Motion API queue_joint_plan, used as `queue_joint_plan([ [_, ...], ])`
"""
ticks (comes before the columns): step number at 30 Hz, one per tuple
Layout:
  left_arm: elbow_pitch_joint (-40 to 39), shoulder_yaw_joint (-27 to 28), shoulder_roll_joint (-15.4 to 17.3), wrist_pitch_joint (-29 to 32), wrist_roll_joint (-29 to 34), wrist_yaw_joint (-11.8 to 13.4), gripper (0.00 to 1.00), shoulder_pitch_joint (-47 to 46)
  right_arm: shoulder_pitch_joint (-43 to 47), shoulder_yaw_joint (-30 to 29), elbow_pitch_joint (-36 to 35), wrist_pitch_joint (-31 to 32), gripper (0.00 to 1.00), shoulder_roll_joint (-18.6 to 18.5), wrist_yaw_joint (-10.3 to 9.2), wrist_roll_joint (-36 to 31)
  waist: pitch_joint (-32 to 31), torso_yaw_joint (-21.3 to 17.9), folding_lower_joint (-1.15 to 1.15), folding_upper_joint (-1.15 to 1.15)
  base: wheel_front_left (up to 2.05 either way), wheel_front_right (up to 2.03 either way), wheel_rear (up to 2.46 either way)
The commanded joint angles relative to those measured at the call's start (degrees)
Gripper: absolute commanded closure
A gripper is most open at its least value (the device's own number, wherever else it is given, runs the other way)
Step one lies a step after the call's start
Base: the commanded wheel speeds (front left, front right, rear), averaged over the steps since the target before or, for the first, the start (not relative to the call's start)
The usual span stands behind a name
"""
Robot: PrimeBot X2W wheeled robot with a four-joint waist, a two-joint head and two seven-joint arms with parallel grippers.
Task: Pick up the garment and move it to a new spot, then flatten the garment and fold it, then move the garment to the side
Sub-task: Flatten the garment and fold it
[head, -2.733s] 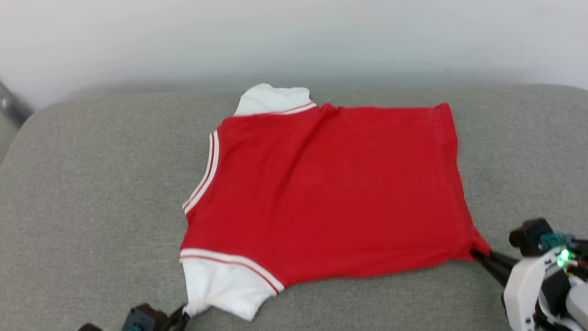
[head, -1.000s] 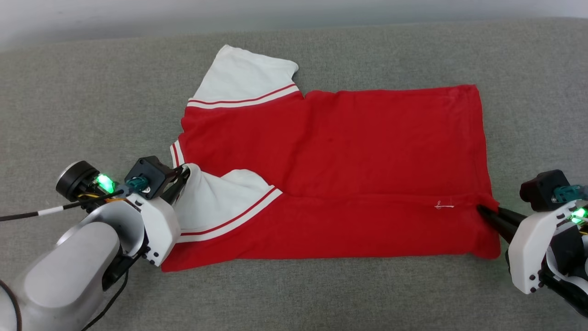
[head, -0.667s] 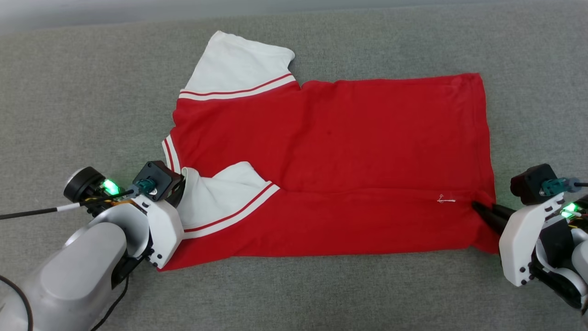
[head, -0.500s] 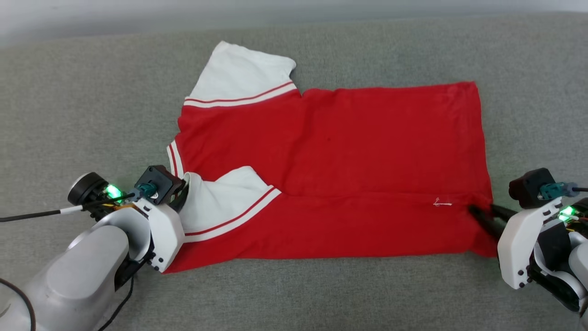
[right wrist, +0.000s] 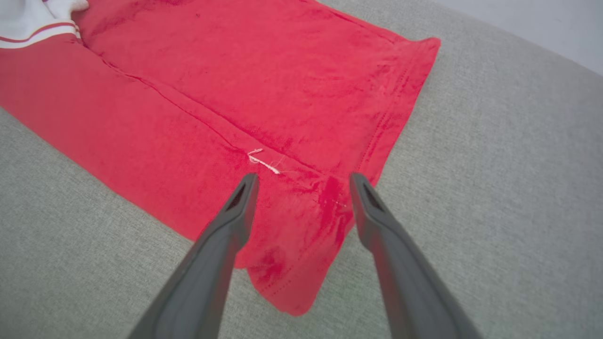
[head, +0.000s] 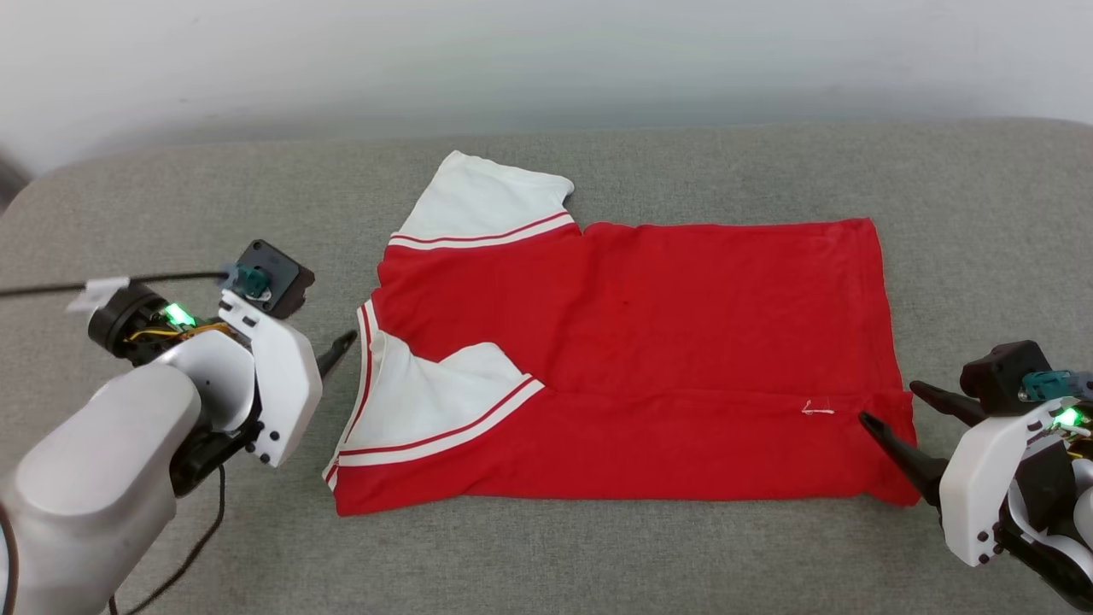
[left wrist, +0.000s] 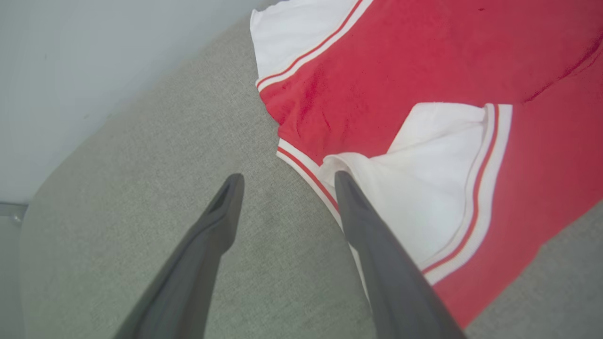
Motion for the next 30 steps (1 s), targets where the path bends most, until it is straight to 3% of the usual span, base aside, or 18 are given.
queue_joint_plan([
  [1, -1.5, -0.5, 0.6, 5.5, -2.6, 0.0, 0.0, -0.7, 0.9, -0.4, -0.4, 0.2, 0.0, 0.2, -0.02, -0.2, -0.4, 0.2, 0.0, 0.0, 0.0, 0.0, 0.0],
  [7, -8.4, -2.6, 2.8, 25.6, -12.1, 0.0, 0.0, -2.7, 1.2, -1.0, -0.9, 0.9, 0.0, 1.1, -0.02, -1.0, -0.6, 0.3, 0.0, 0.0, 0.0, 0.0, 0.0],
  [14, -10.0, -5.5, 3.6, 39.4, -16.3, 1.0, 0.0, -3.5, -0.6, 0.0, -1.1, 1.5, 0.0, 2.4, -0.02, -1.5, 0.6, -0.8, 0.0, 0.0, 0.0, 0.0, 0.0],
  [22, -6.8, -7.8, 2.1, 42.8, -16.0, 2.5, 0.0, -1.8, -2.7, 1.5, 0.0, 1.8, 0.0, 3.3, -0.02, -1.4, 2.8, -2.7, 0.0, 0.0, 0.0, 0.0, 0.0],
  [30, -3.6, -10.7, 0.2, 41.5, -15.1, 1.3, 0.0, 0.3, -3.9, 2.5, 1.1, 1.5, 0.0, 3.7, -0.02, -0.9, 4.2, -4.0, 0.0, 0.0, 0.0, 0.0, 0.0],
])
